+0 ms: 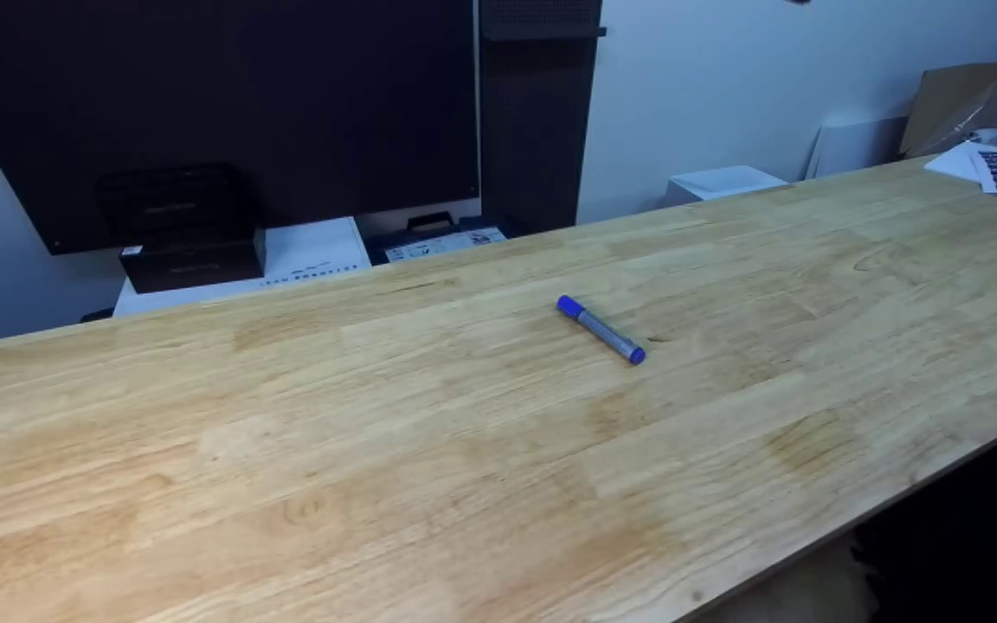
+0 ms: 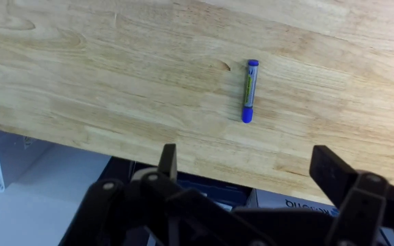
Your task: Move the blue marker to the right side of the table
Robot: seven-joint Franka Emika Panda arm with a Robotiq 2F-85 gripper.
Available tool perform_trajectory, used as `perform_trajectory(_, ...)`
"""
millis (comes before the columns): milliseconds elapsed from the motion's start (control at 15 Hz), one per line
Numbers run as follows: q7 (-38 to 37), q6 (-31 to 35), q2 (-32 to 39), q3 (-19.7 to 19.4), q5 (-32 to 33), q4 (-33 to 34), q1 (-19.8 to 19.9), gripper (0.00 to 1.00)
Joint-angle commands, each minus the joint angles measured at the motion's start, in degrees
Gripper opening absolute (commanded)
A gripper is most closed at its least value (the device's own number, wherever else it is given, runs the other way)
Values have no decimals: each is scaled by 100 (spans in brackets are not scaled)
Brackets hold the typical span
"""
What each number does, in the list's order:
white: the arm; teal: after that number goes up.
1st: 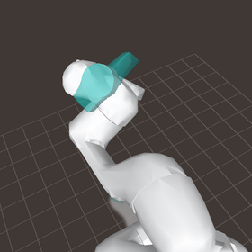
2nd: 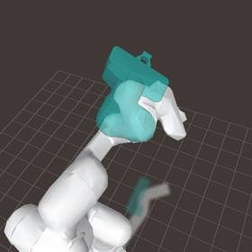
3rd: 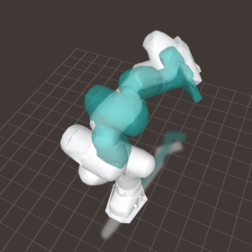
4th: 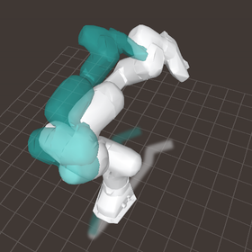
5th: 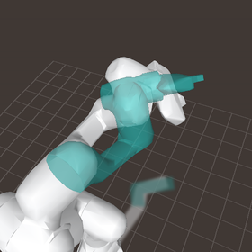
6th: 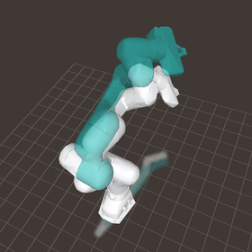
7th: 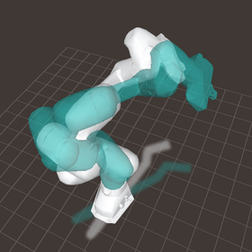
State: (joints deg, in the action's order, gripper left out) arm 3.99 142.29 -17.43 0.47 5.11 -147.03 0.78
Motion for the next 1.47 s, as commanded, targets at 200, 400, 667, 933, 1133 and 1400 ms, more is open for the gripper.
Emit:
perform_trajectory(200, -32, 44, 1968, -348, -110, 919, 187, 100)
perform_trajectory(400, 172, 190, 1714, -359, -235, 573, 187, 100)
perform_trajectory(667, -221, 114, 1755, -330, 310, 677, 180, 100)
perform_trajectory(933, -359, 419, 2635, -168, 519, 1220, -2, 100)
perform_trajectory(1133, -248, 801, 3401, 69, 204, 1685, -227, 100)
perform_trajectory(1400, -48, 1065, 3617, 316, -353, 1685, -293, 100)
